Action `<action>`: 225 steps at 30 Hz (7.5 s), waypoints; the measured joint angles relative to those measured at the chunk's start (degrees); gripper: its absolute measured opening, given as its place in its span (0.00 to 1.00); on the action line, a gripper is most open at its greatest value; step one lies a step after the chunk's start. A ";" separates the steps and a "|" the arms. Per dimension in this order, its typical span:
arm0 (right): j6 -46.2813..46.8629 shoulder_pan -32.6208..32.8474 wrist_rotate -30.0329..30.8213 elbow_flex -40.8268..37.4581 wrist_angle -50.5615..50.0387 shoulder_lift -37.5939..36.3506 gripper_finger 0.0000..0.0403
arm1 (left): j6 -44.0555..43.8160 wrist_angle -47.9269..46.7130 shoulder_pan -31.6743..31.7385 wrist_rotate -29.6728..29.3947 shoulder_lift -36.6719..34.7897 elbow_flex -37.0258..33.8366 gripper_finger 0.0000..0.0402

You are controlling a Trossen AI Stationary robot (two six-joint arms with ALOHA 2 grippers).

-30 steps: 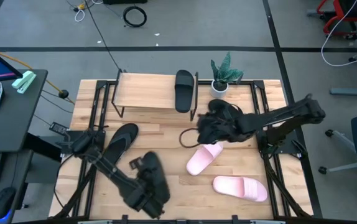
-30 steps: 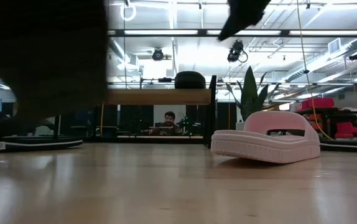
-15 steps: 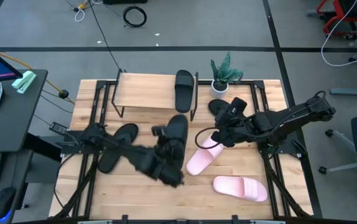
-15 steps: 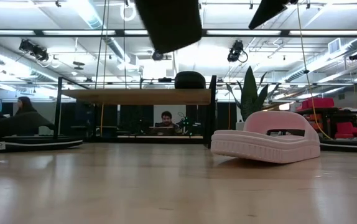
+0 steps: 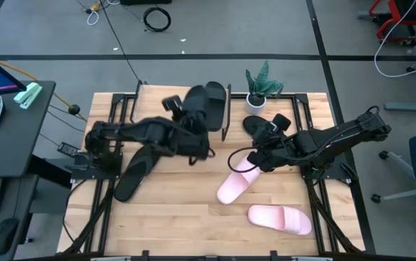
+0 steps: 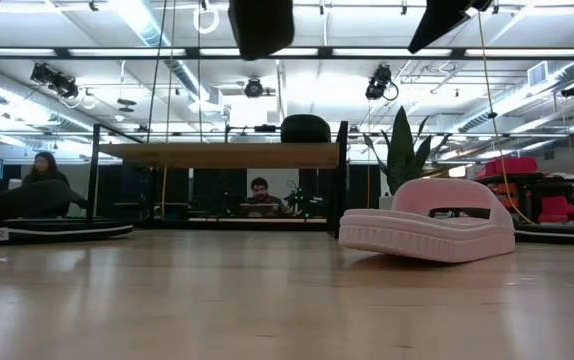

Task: Pick and place slides into the shelf
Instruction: Put the black slide on the shelf, then put the top pink slide on the shelf

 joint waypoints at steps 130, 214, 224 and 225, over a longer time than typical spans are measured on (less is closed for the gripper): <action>59.78 34.68 -43.88 -25.20 21.99 -0.03 0.24 | 13.97 61.08 -8.75 35.14 -7.23 -41.35 0.43; 3.62 11.29 -17.65 -16.51 23.03 3.85 0.02 | 11.10 62.67 -17.36 31.98 -6.91 -41.36 0.28; -20.88 9.35 -5.23 -2.46 33.34 3.26 0.01 | 11.56 49.06 -25.88 3.11 -7.10 -34.19 0.18; -22.56 7.38 -5.27 -1.47 33.59 4.17 0.01 | 10.99 45.30 -26.78 0.48 -7.08 -32.38 0.17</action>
